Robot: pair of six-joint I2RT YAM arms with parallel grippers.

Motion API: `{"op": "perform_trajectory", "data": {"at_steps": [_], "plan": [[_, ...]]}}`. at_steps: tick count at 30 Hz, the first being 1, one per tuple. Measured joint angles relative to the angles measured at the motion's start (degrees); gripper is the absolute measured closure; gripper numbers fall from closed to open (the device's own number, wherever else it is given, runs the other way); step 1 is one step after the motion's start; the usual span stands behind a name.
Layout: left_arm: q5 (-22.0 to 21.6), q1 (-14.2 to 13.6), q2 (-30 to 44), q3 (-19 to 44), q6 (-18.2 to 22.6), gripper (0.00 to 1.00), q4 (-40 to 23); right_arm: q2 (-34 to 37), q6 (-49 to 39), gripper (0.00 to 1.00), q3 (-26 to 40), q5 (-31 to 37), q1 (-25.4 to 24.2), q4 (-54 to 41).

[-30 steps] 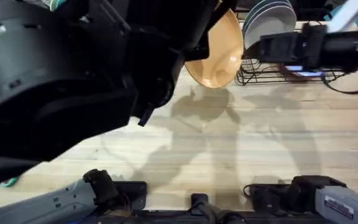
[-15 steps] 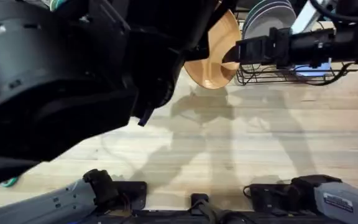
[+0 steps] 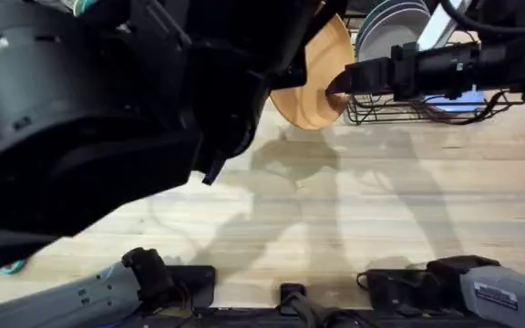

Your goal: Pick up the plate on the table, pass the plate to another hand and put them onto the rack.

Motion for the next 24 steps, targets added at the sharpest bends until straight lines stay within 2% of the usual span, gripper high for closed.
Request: {"op": "perform_trajectory", "data": {"at_steps": [5,9,11,24], "plan": [[-0.1,0.0,0.0,0.0,0.0,0.961,0.0,0.0,0.0,0.807,0.0,0.0,0.0,0.0],[-0.6,0.1,0.0,0.0,0.0,0.961,-0.2,0.0,0.1,0.882,0.0,0.0,0.0,0.0],[-0.9,0.1,0.0,0.0,0.0,0.961,-0.4,0.0,0.1,0.951,0.0,-0.2,0.0,0.1],[-1.9,0.3,0.0,0.0,0.0,0.958,-1.4,0.0,0.2,0.968,0.0,-0.9,0.0,0.1]]}}
